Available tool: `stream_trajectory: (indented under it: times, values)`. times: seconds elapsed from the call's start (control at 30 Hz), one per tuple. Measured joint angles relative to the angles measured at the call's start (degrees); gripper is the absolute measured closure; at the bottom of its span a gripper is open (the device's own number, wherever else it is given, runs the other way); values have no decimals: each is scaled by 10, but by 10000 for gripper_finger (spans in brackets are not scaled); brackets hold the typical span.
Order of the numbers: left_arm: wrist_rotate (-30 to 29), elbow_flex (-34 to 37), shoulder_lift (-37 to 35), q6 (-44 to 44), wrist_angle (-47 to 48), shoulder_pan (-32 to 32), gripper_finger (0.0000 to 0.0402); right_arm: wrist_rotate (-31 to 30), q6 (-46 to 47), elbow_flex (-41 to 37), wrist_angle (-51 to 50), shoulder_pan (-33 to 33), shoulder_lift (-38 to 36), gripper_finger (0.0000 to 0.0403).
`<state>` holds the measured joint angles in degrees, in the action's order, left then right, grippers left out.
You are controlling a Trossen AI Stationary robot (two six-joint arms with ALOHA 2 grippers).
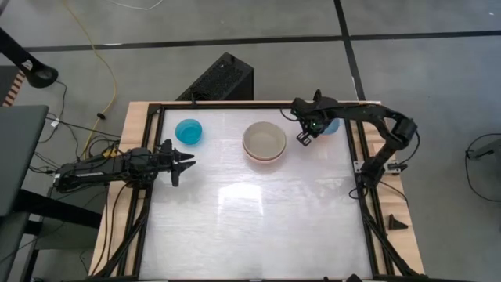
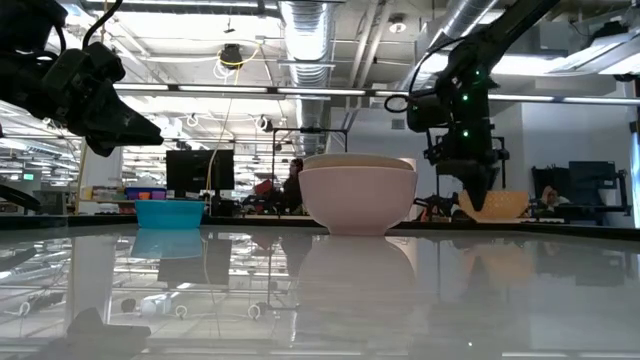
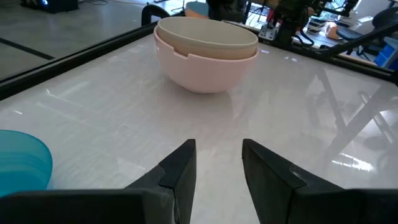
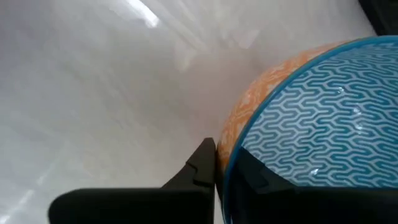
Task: Nest bowls inside each other
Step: Stack the blue patterned bowl on top of the gray bowl
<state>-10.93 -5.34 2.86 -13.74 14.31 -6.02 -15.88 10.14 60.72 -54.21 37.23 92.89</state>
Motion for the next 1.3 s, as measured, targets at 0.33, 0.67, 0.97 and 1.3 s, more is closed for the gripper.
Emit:
stream_trajectory:
  times: [0.33,0.67,0.97,1.3]
  values:
    - [0,0,0,0,0,0,283,-16,47,95,-90,-79,-51,362]
    - [0,0,0,0,0,0,283,-20,64,293,-86,-257,8,362]
    - [0,0,0,0,0,0,283,-3,27,458,-103,-293,153,362]
    - [0,0,0,0,0,0,283,37,16,530,-155,-274,258,362]
